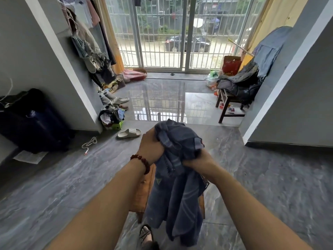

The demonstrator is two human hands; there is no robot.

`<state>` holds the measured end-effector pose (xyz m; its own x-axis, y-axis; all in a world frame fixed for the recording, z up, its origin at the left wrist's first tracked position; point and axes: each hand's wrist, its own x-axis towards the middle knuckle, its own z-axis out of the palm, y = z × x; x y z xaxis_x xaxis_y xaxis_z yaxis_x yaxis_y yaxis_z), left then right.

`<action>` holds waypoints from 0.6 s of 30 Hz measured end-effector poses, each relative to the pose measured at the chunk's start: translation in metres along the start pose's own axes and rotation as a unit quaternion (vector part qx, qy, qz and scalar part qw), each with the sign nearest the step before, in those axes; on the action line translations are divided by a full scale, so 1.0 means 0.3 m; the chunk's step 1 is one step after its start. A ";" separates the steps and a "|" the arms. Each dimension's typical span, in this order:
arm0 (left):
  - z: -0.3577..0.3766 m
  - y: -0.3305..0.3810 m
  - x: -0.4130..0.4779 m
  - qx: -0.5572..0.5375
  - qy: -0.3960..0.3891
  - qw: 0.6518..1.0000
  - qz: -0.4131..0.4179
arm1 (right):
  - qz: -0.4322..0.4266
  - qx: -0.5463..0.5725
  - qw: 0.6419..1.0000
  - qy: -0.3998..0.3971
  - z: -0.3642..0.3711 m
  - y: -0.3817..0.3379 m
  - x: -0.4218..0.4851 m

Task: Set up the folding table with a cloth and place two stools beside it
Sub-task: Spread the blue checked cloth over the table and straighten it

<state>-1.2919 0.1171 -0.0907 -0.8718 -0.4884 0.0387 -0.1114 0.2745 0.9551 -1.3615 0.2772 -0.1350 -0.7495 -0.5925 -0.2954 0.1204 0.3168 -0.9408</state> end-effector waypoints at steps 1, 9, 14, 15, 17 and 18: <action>0.000 0.006 0.030 0.026 -0.017 0.999 0.010 | 0.000 -0.009 1.000 -0.005 -0.001 -0.010 0.018; -0.077 0.019 0.278 -0.012 -0.104 0.994 0.022 | -0.044 -0.067 0.984 0.157 0.004 -0.121 0.264; -0.145 -0.036 0.416 0.036 -0.123 0.992 0.017 | -0.068 -0.022 0.965 0.252 0.023 -0.212 0.404; -0.158 -0.045 0.447 0.047 -0.125 0.991 0.014 | -0.070 -0.019 0.961 0.268 0.020 -0.231 0.433; -0.178 -0.058 0.509 0.059 -0.140 0.988 0.016 | -0.078 -0.003 0.952 0.297 0.013 -0.266 0.486; -0.186 -0.059 0.535 0.061 -0.143 0.988 0.022 | -0.082 -0.001 0.948 0.309 0.011 -0.283 0.508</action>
<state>-1.4032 -0.0122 -0.0849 -0.9745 -0.2235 -0.0217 -0.1113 0.3967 0.9112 -1.4838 0.1574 -0.1007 -0.9961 -0.0879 0.0093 -0.0319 0.2589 -0.9654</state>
